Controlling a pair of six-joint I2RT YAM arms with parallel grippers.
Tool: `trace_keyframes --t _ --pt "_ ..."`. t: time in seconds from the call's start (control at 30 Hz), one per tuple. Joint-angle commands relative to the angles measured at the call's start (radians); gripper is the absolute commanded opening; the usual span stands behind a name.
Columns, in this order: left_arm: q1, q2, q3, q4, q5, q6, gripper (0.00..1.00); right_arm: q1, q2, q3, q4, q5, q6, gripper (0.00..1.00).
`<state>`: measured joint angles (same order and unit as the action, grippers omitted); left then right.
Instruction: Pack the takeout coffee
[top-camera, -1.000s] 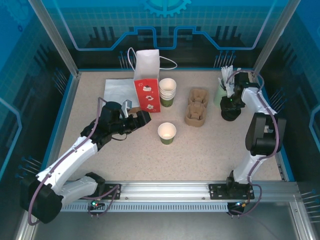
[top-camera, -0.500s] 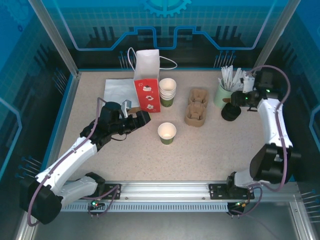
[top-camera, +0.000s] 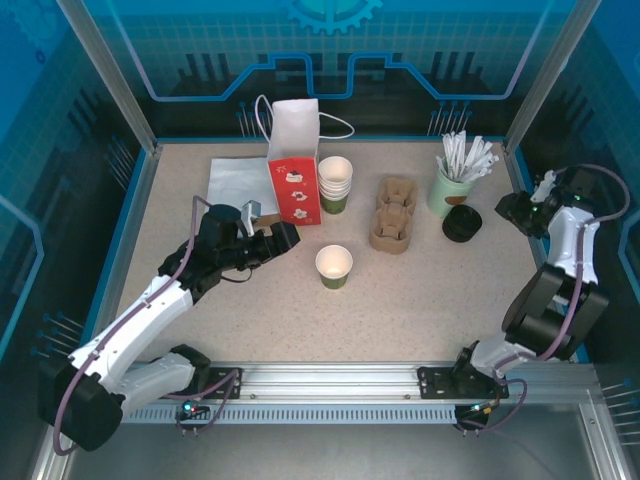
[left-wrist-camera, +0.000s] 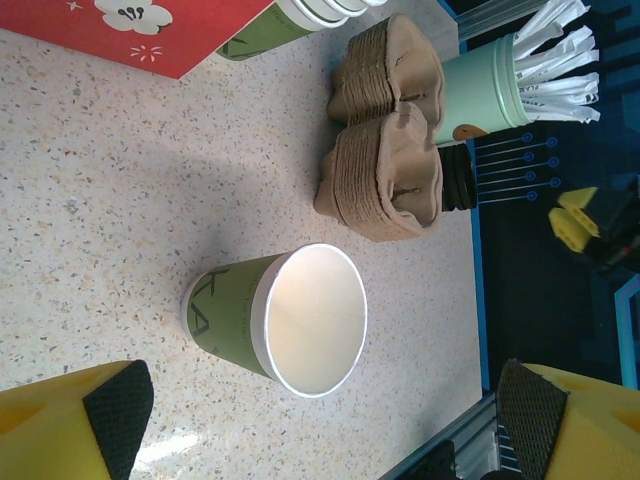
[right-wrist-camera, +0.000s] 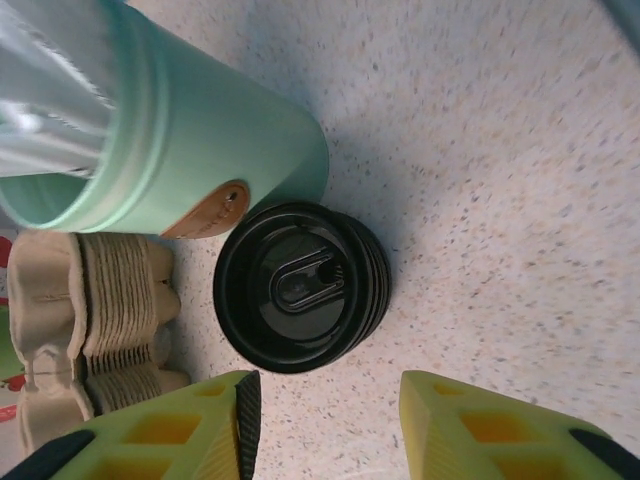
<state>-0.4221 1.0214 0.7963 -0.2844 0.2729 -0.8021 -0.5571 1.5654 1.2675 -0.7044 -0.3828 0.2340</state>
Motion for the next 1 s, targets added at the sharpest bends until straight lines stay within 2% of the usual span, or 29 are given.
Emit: trace_keyframes --t 0.0,0.17,0.43,0.67,0.97 --pt "-0.004 -0.021 0.030 -0.021 -0.017 0.037 0.93 -0.003 0.085 0.000 0.064 -0.101 0.095 0.43" --pt "-0.005 -0.021 0.033 -0.027 -0.024 0.047 0.93 0.002 0.219 0.048 0.105 -0.159 0.143 0.41" --pt "-0.005 -0.005 0.056 -0.045 -0.035 0.069 0.93 0.037 0.344 0.149 0.038 -0.071 0.099 0.40" --pt "-0.004 0.008 0.071 -0.059 -0.035 0.082 0.93 0.066 0.388 0.162 0.000 -0.007 0.062 0.38" --pt "-0.004 0.008 0.075 -0.068 -0.038 0.086 0.93 0.097 0.398 0.144 -0.004 -0.005 0.041 0.34"
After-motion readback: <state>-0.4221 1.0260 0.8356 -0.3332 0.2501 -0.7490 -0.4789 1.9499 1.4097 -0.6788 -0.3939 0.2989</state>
